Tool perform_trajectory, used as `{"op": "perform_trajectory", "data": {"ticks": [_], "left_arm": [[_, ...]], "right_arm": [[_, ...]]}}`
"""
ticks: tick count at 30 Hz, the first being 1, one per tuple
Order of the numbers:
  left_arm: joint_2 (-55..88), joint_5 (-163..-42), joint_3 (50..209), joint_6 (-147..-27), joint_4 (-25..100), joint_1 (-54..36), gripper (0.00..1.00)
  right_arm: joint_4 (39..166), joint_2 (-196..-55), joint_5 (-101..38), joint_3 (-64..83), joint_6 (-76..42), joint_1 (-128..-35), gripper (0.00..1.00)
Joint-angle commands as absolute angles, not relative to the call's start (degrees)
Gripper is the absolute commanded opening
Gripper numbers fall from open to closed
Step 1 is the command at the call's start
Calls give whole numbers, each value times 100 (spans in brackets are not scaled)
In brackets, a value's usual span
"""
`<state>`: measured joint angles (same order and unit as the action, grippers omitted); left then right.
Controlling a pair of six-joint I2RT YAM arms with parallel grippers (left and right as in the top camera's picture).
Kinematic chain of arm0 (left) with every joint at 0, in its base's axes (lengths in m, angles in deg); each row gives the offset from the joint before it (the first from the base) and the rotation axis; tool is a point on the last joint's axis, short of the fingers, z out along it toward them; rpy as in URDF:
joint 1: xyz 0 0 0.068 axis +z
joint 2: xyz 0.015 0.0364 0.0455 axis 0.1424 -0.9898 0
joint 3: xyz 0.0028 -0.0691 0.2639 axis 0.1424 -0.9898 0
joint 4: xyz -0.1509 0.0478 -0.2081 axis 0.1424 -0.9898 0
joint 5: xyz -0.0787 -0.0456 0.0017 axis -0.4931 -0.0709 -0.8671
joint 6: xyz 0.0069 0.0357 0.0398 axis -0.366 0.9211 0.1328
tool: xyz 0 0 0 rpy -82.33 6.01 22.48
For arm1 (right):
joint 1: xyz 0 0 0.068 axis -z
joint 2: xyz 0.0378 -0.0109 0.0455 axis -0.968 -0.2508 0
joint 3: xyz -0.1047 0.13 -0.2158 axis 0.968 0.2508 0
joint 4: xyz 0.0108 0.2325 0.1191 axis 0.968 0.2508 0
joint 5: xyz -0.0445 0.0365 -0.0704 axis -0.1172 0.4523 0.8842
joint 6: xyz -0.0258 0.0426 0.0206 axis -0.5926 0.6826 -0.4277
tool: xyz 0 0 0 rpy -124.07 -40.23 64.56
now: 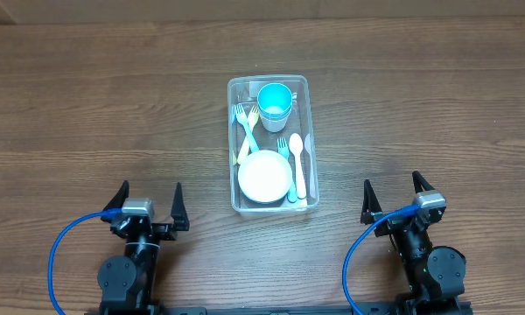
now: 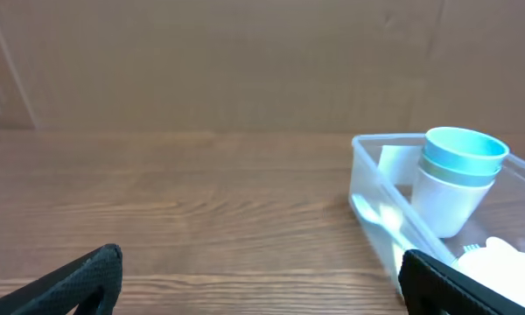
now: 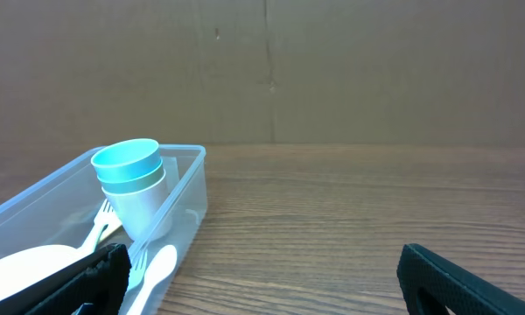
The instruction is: Pack container
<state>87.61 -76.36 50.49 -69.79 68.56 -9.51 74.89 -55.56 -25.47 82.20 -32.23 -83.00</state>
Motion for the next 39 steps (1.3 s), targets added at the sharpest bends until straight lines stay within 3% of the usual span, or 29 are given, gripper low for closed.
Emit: {"op": "perform_trajectory", "data": {"ticks": [1, 39], "left_arm": [[8824, -7741, 4996, -6832, 6873, -752, 100], [8822, -7730, 4998, -6834, 6751, -745, 100]], "right_arm": [[7441, -5499, -2595, 8279, -3245, -8278, 100], [7441, -5499, -2595, 8279, -3245, -8278, 100]]}}
